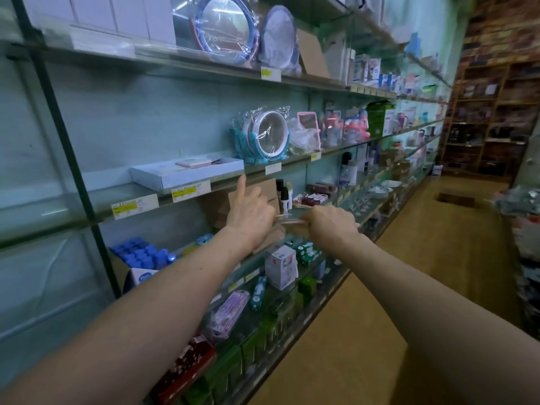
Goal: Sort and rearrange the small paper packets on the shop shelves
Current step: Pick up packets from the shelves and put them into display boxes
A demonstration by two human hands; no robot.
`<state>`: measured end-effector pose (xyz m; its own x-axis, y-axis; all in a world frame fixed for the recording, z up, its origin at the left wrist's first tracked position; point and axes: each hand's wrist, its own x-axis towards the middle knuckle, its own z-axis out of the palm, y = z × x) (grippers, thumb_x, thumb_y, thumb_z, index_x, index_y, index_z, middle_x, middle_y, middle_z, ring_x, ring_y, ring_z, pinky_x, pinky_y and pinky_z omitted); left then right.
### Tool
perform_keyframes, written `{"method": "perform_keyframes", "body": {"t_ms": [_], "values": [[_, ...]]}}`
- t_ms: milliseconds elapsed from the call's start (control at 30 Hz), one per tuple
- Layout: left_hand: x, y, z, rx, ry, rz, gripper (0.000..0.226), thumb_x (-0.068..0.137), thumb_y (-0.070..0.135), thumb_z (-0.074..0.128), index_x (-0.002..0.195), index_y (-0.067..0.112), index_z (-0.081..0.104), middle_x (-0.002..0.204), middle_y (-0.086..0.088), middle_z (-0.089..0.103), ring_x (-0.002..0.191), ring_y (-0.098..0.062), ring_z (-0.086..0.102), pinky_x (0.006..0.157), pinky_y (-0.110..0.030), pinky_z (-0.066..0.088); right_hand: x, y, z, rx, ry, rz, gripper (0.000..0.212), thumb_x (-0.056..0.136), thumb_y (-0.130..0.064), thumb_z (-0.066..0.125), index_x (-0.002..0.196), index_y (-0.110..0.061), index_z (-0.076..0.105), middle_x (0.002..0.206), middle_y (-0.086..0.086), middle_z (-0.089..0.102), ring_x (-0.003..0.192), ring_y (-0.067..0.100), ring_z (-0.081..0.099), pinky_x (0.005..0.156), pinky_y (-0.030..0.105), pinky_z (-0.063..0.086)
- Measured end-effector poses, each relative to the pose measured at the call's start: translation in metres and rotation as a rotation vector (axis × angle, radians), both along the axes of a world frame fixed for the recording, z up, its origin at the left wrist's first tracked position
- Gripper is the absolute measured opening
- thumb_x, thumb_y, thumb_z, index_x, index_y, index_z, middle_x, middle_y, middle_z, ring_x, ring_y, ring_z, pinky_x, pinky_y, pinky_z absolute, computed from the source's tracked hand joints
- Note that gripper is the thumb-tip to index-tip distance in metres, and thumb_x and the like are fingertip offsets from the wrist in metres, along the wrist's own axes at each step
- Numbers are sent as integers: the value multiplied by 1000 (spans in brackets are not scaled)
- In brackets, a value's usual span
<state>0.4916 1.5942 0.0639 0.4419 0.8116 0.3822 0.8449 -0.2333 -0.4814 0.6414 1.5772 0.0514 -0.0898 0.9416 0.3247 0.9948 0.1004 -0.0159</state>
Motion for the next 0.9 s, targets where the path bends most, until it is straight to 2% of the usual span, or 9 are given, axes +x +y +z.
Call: {"method": "perform_keyframes", "body": {"t_ms": [133, 300, 433, 600, 800, 900], "values": [[11, 26, 14, 60, -48, 47, 26, 96, 34, 47, 100, 24, 71, 106, -1, 64, 116, -23, 45, 114, -56, 1, 14, 31, 17, 60, 7, 79, 33, 90, -7, 47, 114, -24, 63, 105, 6, 65, 94, 28, 61, 69, 35, 43], [12, 47, 40, 159, -75, 115, 27, 97, 31, 45, 101, 25, 71, 105, -2, 64, 118, -23, 43, 114, -56, 0, 18, 61, 39, 133, 60, 167, 31, 88, -6, 46, 108, -22, 63, 100, 7, 65, 92, 31, 60, 67, 33, 39], [3, 61, 62, 239, -88, 157, 28, 98, 30, 44, 110, 23, 68, 108, -4, 63, 118, -25, 42, 116, -55, 1, 7, 90, 53, 253, 95, 232, 30, 86, -7, 48, 105, -26, 63, 99, 6, 65, 91, 31, 60, 64, 32, 35], [-25, 87, 81, 308, -110, 218, 31, 99, 30, 39, 107, 24, 68, 104, -2, 62, 116, -25, 42, 115, -52, 5, -16, 127, 69, 358, 115, 323, 31, 89, -11, 46, 108, -27, 64, 99, 7, 67, 93, 32, 61, 63, 31, 37], [-73, 129, 100, 364, -316, 296, 35, 99, 34, 37, 100, 21, 70, 105, -5, 63, 110, -27, 46, 109, -45, 17, -50, 181, 87, 463, 100, 430, 29, 88, -8, 48, 106, -25, 64, 90, 6, 68, 85, 30, 61, 62, 33, 46], [-100, 155, 105, 370, -378, 329, 37, 100, 29, 34, 94, 19, 69, 91, -4, 58, 107, -27, 46, 107, -45, 19, -69, 211, 95, 467, 97, 447, 32, 88, -6, 47, 108, -25, 64, 94, 8, 69, 87, 32, 62, 65, 35, 47]]}}
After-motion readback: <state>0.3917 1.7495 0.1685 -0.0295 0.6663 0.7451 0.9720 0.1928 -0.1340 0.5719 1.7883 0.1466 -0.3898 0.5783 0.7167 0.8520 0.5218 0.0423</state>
